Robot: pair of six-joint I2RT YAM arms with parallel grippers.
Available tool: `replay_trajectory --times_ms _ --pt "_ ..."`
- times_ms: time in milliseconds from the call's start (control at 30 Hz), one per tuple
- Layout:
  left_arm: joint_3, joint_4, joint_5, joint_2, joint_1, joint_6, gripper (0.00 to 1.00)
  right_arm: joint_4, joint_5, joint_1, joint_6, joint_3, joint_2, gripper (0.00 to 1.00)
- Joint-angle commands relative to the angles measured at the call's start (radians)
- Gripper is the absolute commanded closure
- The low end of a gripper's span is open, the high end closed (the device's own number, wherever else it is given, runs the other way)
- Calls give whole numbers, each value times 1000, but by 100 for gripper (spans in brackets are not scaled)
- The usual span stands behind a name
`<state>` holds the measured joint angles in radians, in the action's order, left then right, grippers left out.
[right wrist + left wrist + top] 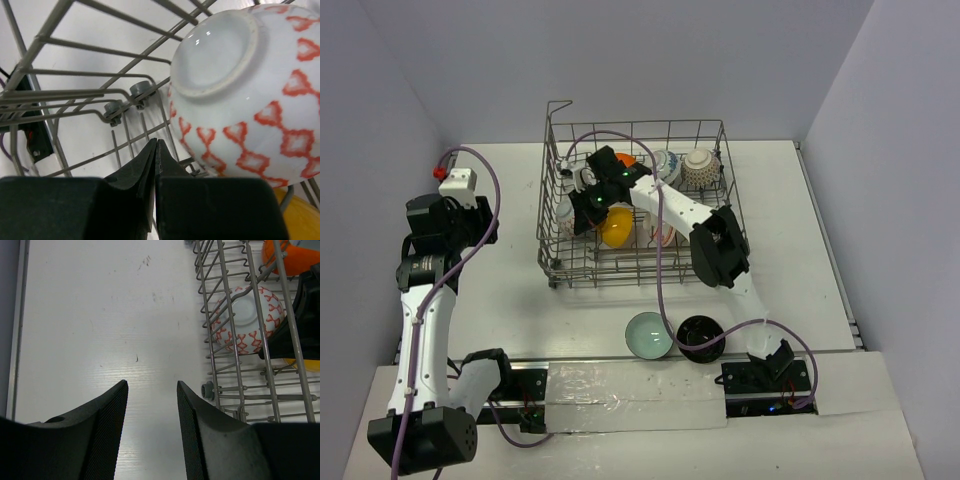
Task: Load the bowls into the dish rack
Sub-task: Move the bowl to the dish rack.
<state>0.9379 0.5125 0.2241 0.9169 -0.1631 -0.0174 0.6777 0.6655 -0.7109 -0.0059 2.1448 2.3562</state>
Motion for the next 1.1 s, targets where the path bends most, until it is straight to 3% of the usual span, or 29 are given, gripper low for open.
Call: replay_trajectory --times_ms 0,1067 --pt "-5 -42 26 -24 0 -1 50 -21 -36 -5 -9 64 29 94" --pt "-17 -46 37 -32 -1 -1 49 -72 -175 13 46 168 92 94"
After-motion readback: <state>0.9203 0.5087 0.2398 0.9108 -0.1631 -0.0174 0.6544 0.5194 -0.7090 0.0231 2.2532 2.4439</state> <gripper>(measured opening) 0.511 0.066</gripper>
